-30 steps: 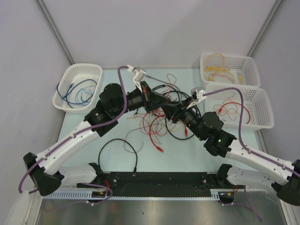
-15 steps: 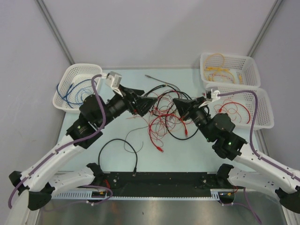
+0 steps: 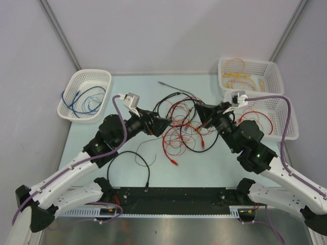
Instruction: Untangle the cables
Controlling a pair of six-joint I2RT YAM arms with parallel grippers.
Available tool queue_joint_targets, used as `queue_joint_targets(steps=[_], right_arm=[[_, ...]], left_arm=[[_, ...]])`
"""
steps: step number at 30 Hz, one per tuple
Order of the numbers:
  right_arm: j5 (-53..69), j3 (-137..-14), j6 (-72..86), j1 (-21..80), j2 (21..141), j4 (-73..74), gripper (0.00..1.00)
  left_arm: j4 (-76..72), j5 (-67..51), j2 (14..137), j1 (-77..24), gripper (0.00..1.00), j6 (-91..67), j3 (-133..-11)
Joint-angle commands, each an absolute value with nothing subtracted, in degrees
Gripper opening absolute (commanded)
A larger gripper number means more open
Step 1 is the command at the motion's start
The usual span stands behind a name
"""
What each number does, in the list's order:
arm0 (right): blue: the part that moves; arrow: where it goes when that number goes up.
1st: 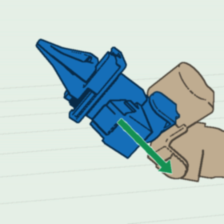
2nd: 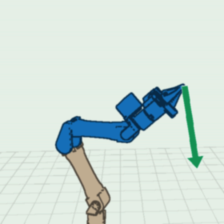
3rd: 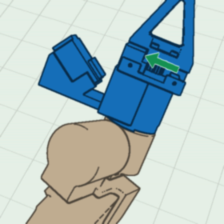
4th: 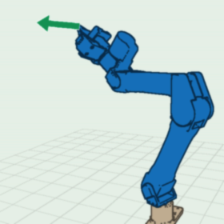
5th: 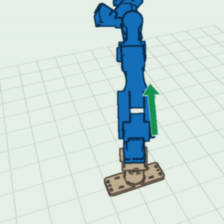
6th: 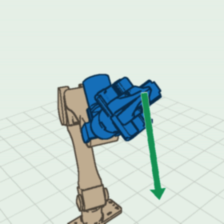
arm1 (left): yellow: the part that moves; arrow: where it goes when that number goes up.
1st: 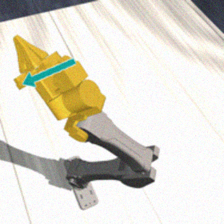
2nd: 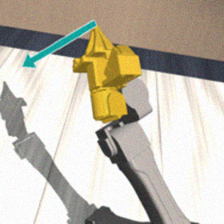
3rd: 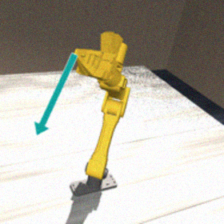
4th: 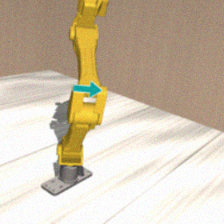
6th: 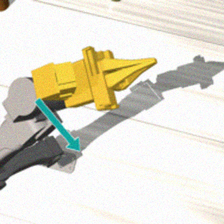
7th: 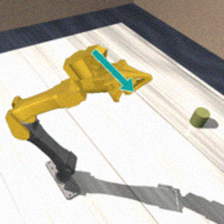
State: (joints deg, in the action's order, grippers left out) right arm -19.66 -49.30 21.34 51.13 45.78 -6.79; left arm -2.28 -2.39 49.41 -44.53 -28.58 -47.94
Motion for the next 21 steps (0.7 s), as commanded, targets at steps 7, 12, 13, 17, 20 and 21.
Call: queue_joint_targets(steps=[7,12,13,17,20,21], right_arm=[[-32.7,-62.0,12.0,49.8,42.1,-1.1,0.0],[-29.7,-69.6,10.8,44.7,43.8,3.2,0.0],[-29.2,-70.7,11.2,44.4,43.9,3.6,0.0],[-27.7,-71.5,13.4,44.5,44.3,4.8,0.0],[-27.8,-72.6,13.5,44.5,43.9,4.0,0.0],[-27.7,-73.4,13.0,44.5,43.8,3.5,0.0]], left_arm=[[-5.5,-4.0,53.0,-44.3,0.99,-32.0,-45.4],[-13.2,-6.9,53.3,-44.4,1.0,-33.4,-41.6],[-14.2,-7.6,53.8,-44.3,1.0,-34.1,-41.4],[-20.1,-11.2,57.6,-44.8,1.0,-35.8,-40.2],[-22.1,-11.9,61.1,-46.5,1.0,-36.1,-39.8],[-22.4,-11.7,62.0,-47.3,1.0,-36.1,-39.7]])
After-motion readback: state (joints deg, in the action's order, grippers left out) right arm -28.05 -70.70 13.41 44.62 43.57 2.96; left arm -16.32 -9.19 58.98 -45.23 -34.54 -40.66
